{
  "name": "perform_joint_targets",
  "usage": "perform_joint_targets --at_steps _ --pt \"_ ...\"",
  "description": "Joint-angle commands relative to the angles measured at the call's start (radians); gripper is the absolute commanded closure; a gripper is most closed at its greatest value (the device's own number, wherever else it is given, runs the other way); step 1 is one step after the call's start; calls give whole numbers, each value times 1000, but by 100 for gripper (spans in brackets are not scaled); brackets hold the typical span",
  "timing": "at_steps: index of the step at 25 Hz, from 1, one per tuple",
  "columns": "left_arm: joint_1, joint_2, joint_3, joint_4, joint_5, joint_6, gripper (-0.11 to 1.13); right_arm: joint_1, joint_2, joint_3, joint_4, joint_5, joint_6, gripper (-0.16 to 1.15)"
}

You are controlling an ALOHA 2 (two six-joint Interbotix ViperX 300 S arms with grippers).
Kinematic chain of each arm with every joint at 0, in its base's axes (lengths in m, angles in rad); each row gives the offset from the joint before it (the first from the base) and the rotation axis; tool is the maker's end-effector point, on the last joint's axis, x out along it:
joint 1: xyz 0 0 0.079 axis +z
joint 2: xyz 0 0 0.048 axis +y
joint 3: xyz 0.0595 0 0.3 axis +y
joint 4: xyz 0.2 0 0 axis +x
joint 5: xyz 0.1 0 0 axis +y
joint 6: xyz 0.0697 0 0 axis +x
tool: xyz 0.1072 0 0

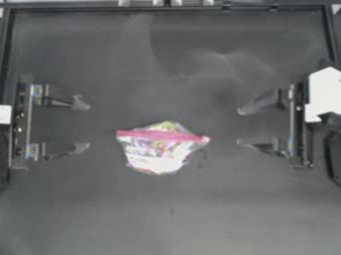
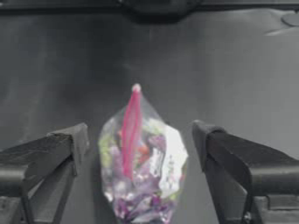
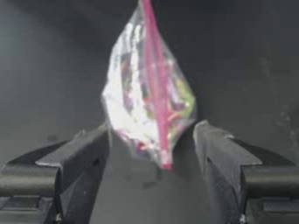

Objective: Put candy in bag

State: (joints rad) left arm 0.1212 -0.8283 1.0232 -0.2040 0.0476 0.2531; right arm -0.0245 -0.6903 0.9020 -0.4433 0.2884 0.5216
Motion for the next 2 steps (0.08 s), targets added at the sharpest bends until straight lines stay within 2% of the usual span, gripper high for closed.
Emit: perform_joint_targets --at_steps 1,2 --pt "0 -31 3 8 -3 2 2 -14 -37 6 2 -32 0 8" --pt "0 -46 12 9 -3 2 2 -17 -44 11 2 -34 0 8"
